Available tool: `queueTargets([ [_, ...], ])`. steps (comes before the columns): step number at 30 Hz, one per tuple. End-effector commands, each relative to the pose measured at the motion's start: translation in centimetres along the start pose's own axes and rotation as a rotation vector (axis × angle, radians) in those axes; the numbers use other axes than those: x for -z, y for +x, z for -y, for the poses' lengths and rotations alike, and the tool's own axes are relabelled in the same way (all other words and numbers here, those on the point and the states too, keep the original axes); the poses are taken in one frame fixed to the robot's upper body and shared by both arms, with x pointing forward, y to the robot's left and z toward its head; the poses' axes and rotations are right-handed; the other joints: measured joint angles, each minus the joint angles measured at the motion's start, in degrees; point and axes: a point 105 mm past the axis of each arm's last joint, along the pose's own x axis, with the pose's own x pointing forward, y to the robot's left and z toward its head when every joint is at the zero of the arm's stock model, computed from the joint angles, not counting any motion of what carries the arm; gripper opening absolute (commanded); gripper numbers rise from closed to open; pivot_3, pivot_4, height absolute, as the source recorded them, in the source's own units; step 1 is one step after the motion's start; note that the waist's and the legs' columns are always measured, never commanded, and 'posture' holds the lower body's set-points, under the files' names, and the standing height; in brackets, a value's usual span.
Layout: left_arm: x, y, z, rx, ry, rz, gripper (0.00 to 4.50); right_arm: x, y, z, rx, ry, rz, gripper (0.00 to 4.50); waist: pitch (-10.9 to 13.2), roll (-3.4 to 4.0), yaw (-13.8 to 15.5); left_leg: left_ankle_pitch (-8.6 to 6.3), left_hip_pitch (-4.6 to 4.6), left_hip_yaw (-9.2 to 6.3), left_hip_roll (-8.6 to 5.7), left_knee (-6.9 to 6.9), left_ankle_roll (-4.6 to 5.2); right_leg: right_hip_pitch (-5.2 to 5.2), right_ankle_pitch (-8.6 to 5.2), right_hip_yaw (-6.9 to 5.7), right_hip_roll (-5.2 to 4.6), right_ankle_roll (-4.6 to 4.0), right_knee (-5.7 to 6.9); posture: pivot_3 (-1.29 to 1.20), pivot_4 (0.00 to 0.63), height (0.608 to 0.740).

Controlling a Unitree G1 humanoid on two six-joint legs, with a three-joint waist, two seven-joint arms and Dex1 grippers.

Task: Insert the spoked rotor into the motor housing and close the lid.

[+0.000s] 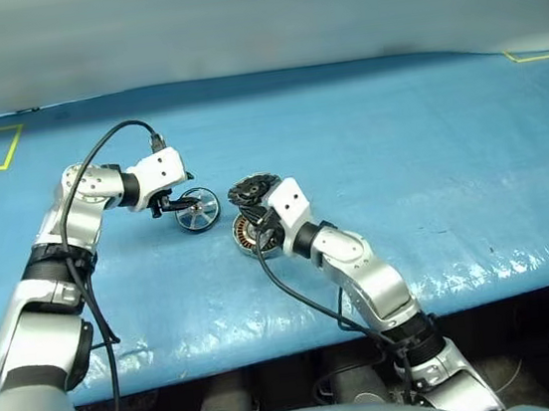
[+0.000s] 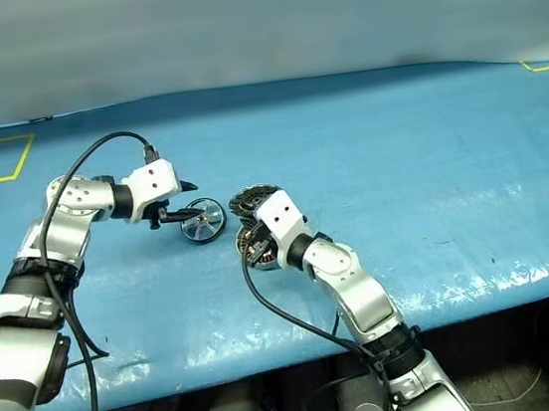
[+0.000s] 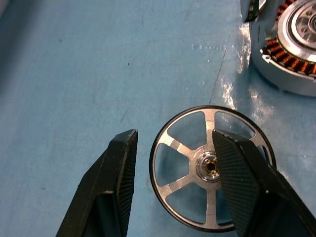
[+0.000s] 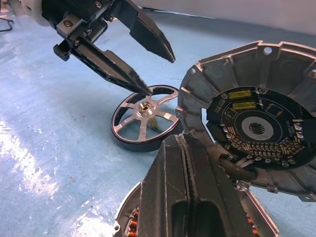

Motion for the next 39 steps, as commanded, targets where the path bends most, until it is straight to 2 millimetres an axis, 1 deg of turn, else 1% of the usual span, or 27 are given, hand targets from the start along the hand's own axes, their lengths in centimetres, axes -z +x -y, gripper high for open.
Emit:
queueTargets([
  [1,-0.3,-0.5,-0.5,0.052,0.071,-0.031,2.53,-1.5,0.1,0.2,0.023,-0.013,0.07,0.0,0.02,-0.03,-0.01,0.0,-0.01,0.02,0.01,0.0,0.0,-0.02,-0.01,0.02,0.01,0.01,0.01,0.0,0.15,0.74],
  [7,-0.4,-0.1,-0.5,0.101,0.142,-0.069,2.53,-1.9,0.0,0.8,0.043,-0.022,0.082,0.0,0.05,-0.09,0.08,-0.03,-0.04,0.03,0.02,0.02,0.05,-0.03,-0.02,0.06,0.01,0.04,0.0,0.0,0.15,0.74],
  [18,0.8,0.5,-0.1,0.155,0.244,-0.159,2.53,-2.0,0.0,0.9,0.043,-0.028,0.084,0.0,0.06,-0.1,0.06,-0.05,-0.04,0.06,0.02,0.03,0.1,-0.03,0.0,0.08,0.01,0.06,0.02,0.0,0.15,0.74],
  [22,1.2,0.5,-0.1,0.159,0.255,-0.177,2.53,-2.0,0.0,1.0,0.045,-0.03,0.085,0.0,0.06,-0.11,0.05,-0.05,-0.04,0.07,0.02,0.04,0.12,-0.03,0.0,0.09,0.01,0.07,0.02,0.0,0.15,0.74],
  [30,1.2,1.0,-0.2,0.139,0.26,-0.177,2.53,-2.0,-0.3,1.0,0.054,-0.02,0.088,0.0,0.06,-0.12,0.08,-0.08,-0.06,0.08,0.02,0.12,0.17,-0.01,0.04,0.09,0.01,0.07,0.03,0.0,0.15,0.74],
  [33,1.3,1.1,-0.3,0.132,0.263,-0.18,1.98,-2.1,-0.6,1.1,0.058,-0.007,0.1,0.0,0.06,-0.12,0.06,-0.09,-0.06,0.09,0.02,0.17,0.18,-0.01,0.07,0.1,0.01,0.08,0.04,0.0,0.15,0.74],
  [34,1.3,1.1,-0.3,0.128,0.265,-0.182,1.69,-2.1,-0.6,1.2,0.06,-0.007,0.099,0.0,0.06,-0.12,0.06,-0.09,-0.06,0.1,0.03,0.17,0.19,-0.01,0.07,0.1,0.01,0.08,0.05,0.0,0.15,0.74],
  [39,1.7,1.1,0.0,0.148,0.266,-0.192,1.69,-2.0,-1.0,1.6,0.076,-0.011,0.096,0.0,0.05,-0.12,0.05,-0.1,-0.05,0.13,0.03,0.2,0.19,0.0,0.08,0.12,0.01,0.09,0.07,0.0,0.15,0.74],
])
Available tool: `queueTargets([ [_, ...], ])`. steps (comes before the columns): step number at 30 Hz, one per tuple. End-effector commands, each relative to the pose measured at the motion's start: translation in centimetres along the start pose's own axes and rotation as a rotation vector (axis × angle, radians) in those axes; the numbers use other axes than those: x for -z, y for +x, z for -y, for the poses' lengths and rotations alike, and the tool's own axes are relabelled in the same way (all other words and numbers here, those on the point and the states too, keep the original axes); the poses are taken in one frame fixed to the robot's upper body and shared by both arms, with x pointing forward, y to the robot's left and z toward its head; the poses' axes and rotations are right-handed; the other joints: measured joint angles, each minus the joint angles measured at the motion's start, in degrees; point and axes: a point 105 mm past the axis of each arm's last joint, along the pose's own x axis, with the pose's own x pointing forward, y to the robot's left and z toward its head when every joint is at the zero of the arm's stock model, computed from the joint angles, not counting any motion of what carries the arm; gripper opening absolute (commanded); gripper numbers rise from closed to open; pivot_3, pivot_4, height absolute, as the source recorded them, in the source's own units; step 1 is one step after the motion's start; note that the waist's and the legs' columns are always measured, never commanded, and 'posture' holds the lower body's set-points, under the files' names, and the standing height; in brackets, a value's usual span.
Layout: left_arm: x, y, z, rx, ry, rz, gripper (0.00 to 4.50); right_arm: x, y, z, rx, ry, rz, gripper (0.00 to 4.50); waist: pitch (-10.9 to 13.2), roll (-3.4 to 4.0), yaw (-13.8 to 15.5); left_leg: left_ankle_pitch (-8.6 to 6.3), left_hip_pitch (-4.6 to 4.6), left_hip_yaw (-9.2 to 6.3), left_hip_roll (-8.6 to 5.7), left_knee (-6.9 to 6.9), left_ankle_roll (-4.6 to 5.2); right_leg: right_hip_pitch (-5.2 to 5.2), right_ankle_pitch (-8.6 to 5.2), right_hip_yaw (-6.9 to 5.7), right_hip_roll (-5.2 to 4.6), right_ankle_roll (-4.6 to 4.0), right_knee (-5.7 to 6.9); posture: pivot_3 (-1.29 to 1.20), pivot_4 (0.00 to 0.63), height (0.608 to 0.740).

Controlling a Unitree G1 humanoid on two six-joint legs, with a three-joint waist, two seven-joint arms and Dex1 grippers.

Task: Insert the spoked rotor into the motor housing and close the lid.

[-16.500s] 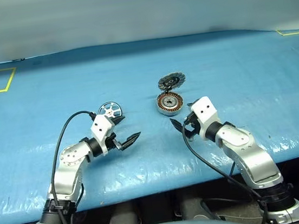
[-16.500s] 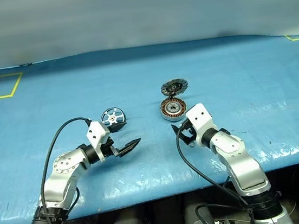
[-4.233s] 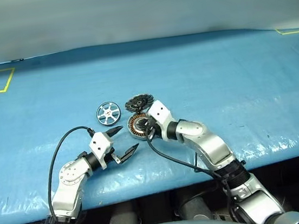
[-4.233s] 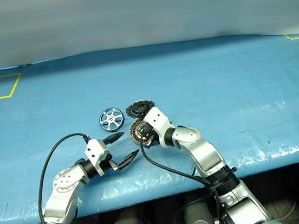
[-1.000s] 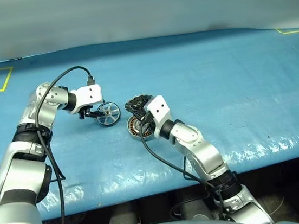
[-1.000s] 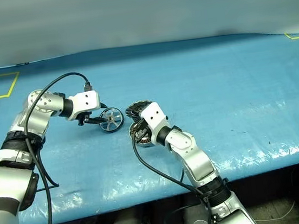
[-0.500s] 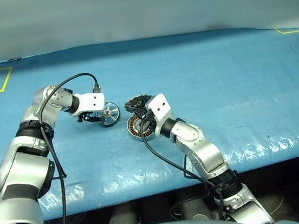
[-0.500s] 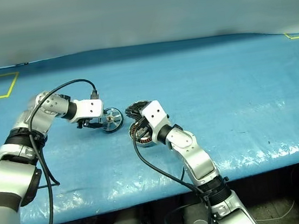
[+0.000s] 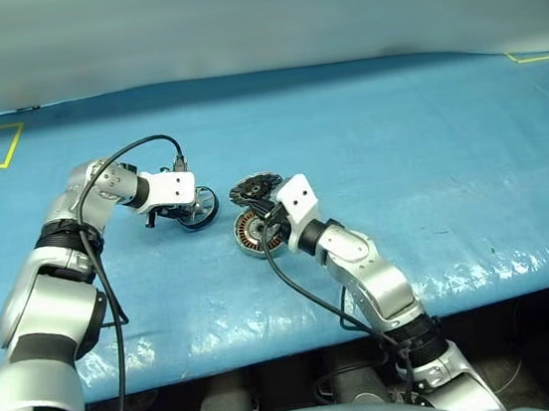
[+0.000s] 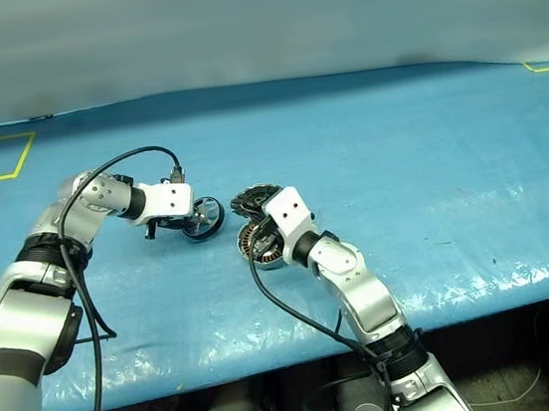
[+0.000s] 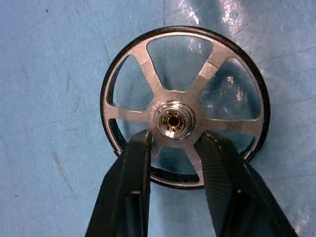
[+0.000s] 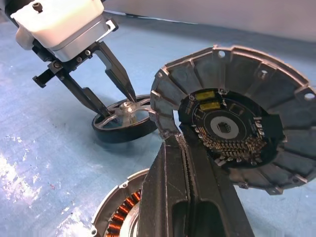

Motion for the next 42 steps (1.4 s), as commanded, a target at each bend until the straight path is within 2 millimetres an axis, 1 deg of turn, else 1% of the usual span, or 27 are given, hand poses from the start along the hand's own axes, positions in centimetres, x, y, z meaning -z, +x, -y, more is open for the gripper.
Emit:
queueTargets([
  [1,-0.2,-0.7,-0.7,-0.011,0.028,-0.002,1.69,-2.0,-0.4,0.4,0.014,-0.014,0.078,0.0,0.0,0.0,0.0,0.0,0.0,0.0,0.0,0.01,0.0,0.0,0.0,0.01,0.0,0.0,0.01,0.0,0.15,0.74],
  [6,-0.1,-0.9,-0.5,-0.003,0.022,0.002,1.69,-2.1,-0.4,0.6,0.02,-0.021,0.078,0.0,0.0,0.0,0.0,0.0,0.0,0.01,0.01,0.05,0.01,0.0,0.0,0.01,0.0,0.0,0.04,0.0,0.15,0.74],
  [10,0.0,-1.0,-0.5,-0.016,0.011,0.009,0.96,-2.2,-0.5,0.5,0.018,-0.024,0.08,0.0,0.0,-0.01,0.0,-0.01,0.02,0.02,0.01,0.06,0.02,0.02,0.01,0.02,0.0,0.0,0.04,0.0,0.15,0.74],
  [16,0.2,-1.3,-0.7,-0.06,0.007,0.021,0.96,-2.1,-0.8,0.7,0.023,-0.029,0.074,0.0,-0.01,-0.01,-0.02,-0.01,0.02,0.03,0.02,0.09,0.02,0.02,0.03,0.03,0.0,0.01,0.06,0.0,0.15,0.74],
  [22,0.3,-2.1,-0.7,-0.118,-0.019,0.067,0.96,-1.5,-1.9,1.1,0.048,-0.041,0.047,0.0,-0.01,-0.01,-0.05,-0.02,0.01,0.06,0.04,0.09,0.03,0.0,0.06,0.05,0.0,-0.04,0.06,0.0,0.15,0.74],
  [29,-0.2,-3.2,0.9,-0.189,-0.119,0.193,0.96,0.0,-4.1,1.7,0.088,-0.003,-0.008,0.0,-0.01,-0.01,0.0,-0.02,0.0,0.07,0.05,0.12,0.04,0.01,0.13,0.05,-0.02,-0.17,0.04,0.0,0.15,0.74],
  [34,-2.0,-3.8,3.1,-0.198,-0.237,0.341,0.96,1.0,-5.3,2.0,0.106,0.033,-0.054,0.0,-0.01,0.0,-0.03,-0.02,0.05,0.07,0.07,0.18,0.02,0.04,0.09,0.08,-0.04,-0.24,0.08,0.0,0.15,0.74],
  [37,-3.7,-4.4,4.1,-0.172,-0.268,0.416,0.96,1.7,-5.8,1.9,0.098,0.037,-0.089,0.0,-0.01,-0.01,0.07,-0.01,0.06,0.06,0.06,0.19,0.02,0.05,0.04,0.08,-0.05,-0.29,0.08,0.0,0.15,0.74],
  [42,-5.5,-4.9,5.0,-0.135,-0.295,0.476,0.96,2.3,-6.0,1.9,0.104,0.039,-0.121,0.0,-0.01,-0.01,0.13,0.01,0.13,0.04,0.06,0.21,-0.02,0.12,-0.11,0.09,-0.05,-0.15,0.09,0.0,0.15,0.74],
])
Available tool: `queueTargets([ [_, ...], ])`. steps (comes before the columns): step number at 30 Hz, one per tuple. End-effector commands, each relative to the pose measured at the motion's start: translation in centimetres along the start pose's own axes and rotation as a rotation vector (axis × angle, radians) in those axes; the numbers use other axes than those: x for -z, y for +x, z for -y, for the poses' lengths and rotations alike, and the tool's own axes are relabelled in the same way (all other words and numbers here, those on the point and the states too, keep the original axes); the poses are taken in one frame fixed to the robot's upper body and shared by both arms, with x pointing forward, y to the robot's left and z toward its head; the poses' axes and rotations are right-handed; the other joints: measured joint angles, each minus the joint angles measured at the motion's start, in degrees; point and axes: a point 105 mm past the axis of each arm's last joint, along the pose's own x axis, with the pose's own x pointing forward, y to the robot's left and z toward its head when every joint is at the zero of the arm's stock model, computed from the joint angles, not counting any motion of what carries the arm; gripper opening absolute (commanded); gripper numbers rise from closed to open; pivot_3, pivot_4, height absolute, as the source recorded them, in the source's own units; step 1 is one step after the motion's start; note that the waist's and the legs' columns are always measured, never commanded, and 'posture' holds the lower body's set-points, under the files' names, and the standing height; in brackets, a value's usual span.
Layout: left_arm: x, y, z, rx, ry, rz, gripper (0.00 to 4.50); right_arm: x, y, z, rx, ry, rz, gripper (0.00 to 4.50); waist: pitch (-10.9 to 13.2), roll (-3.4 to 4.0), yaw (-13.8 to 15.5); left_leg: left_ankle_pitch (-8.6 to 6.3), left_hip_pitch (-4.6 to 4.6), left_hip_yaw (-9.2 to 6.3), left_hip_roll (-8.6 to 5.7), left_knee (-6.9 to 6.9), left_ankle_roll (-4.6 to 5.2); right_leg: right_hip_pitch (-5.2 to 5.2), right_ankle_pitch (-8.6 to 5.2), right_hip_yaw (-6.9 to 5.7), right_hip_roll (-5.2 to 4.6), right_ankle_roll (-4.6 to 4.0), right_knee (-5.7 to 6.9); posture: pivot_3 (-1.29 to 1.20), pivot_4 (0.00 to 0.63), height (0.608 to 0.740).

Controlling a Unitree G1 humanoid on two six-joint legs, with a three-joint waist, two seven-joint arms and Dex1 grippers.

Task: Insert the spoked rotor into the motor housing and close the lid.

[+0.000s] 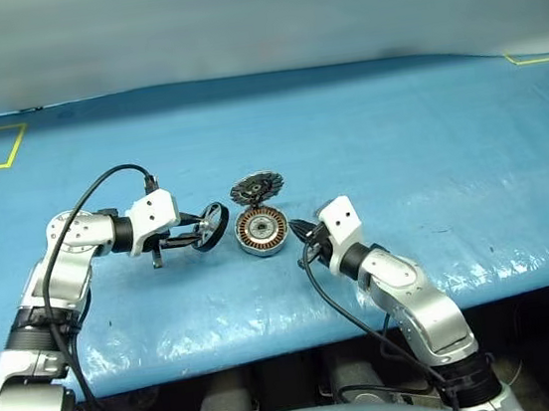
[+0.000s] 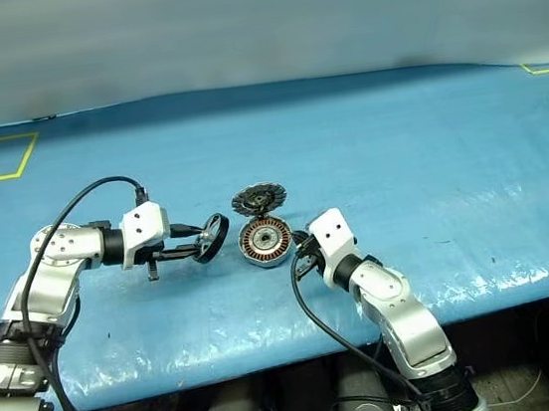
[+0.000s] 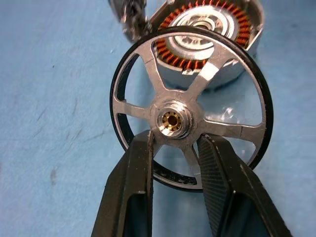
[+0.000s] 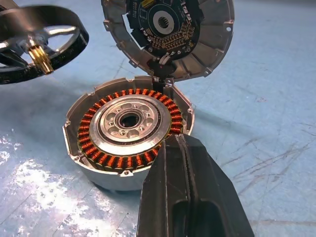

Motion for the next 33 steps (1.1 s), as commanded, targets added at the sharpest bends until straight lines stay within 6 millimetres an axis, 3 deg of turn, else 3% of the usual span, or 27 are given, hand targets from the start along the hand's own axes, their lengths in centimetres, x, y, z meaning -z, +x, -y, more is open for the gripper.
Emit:
queueTargets([
  [1,-2.1,-0.8,-0.3,-0.022,0.025,0.053,0.96,-0.9,-0.3,-0.1,-0.001,-0.006,0.029,0.0,0.0,0.0,0.01,0.0,0.06,0.0,0.0,0.0,-0.01,0.04,0.0,0.0,0.0,0.0,0.01,0.0,0.15,0.74],
  [5,-3.6,0.3,0.1,-0.001,0.029,0.111,0.96,-0.6,-0.1,-0.3,-0.003,0.001,0.017,0.0,0.0,0.0,0.0,0.02,0.08,-0.01,0.0,0.0,-0.02,0.03,0.01,0.02,0.04,-0.02,0.05,0.0,0.15,0.74],
  [12,-4.6,2.1,-0.1,0.01,0.032,0.14,0.96,-0.8,-0.2,-0.2,0.002,-0.003,0.025,0.0,-0.01,-0.01,0.07,0.02,0.06,0.01,-0.03,0.0,-0.03,0.03,0.02,0.07,0.05,-0.01,0.03,0.0,0.15,0.74],
  [22,-4.6,4.1,-0.3,0.009,0.002,0.16,0.96,-0.7,-0.3,-0.2,0.008,-0.004,0.025,0.0,-0.01,-0.02,0.01,0.03,0.07,0.01,-0.02,0.0,-0.03,0.02,0.03,0.12,0.1,0.01,0.04,0.0,0.15,0.74],
  [33,-4.8,5.1,-0.9,-0.016,0.032,0.159,0.96,-0.9,-0.2,-0.2,0.011,-0.01,0.035,0.0,-0.01,-0.02,0.02,0.02,0.06,0.02,-0.03,0.01,0.0,0.02,0.04,0.16,0.1,0.02,0.01,0.0,0.15,0.74],
])
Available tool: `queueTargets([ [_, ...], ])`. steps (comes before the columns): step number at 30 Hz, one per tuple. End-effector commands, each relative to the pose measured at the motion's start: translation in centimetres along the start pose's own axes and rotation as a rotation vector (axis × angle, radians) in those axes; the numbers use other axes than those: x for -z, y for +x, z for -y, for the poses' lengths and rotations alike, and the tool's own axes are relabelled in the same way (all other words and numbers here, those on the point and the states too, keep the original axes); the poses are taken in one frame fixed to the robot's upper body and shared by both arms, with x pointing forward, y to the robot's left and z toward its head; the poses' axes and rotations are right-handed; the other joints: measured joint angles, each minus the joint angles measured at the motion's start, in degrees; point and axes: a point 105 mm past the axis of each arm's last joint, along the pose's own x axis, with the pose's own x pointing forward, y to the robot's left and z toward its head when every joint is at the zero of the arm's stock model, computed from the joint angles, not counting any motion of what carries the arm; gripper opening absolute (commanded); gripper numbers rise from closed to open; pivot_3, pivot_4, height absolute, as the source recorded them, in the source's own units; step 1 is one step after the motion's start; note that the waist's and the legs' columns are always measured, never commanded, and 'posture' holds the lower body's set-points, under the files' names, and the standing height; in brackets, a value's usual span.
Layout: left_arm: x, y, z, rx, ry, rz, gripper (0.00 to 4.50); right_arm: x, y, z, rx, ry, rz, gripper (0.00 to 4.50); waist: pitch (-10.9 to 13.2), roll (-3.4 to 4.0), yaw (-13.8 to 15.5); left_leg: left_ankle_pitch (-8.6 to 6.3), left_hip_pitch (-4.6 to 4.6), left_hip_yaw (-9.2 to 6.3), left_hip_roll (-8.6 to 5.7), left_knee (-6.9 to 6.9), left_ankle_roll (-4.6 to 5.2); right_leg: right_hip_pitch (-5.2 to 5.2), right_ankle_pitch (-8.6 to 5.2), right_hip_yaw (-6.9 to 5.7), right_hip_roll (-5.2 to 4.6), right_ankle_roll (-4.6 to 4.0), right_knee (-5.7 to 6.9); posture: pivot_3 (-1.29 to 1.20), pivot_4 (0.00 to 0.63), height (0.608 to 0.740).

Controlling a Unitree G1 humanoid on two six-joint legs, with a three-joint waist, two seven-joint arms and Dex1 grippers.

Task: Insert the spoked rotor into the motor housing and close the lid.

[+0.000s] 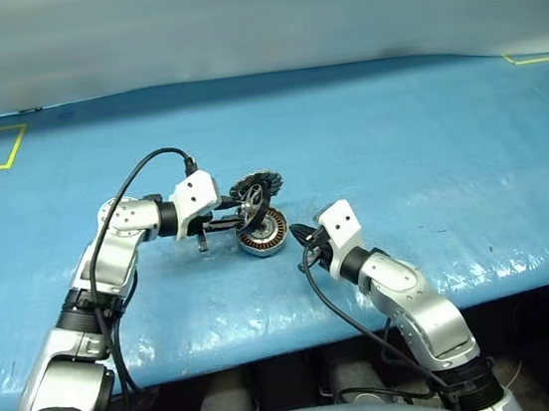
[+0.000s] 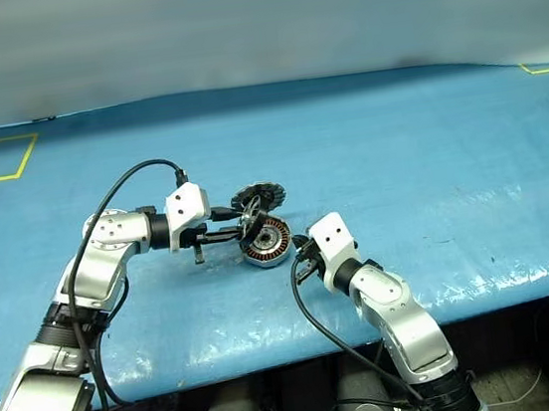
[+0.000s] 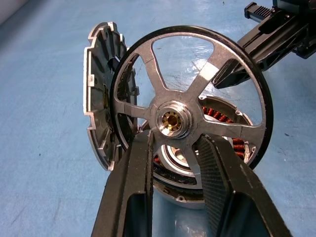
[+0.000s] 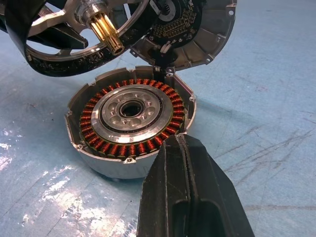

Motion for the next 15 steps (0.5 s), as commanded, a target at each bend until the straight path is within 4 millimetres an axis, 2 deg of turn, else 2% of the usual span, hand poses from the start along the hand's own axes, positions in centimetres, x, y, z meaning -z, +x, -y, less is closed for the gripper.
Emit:
queueTargets([
  [1,-1.0,0.2,-0.5,-0.002,0.048,0.017,0.96,-1.4,0.0,0.0,0.004,-0.017,0.052,0.0,0.0,0.0,-0.02,0.0,0.0,0.0,0.0,0.0,0.0,0.0,0.0,0.0,0.0,0.0,0.0,0.0,0.15,0.74],
  [15,0.2,0.4,0.1,0.041,0.082,-0.056,0.96,-1.0,0.0,-0.1,0.001,-0.002,0.047,0.0,0.0,0.0,0.01,-0.01,0.0,0.0,0.0,0.0,0.01,0.0,0.0,0.0,0.0,0.0,0.0,0.0,0.15,0.74],
])
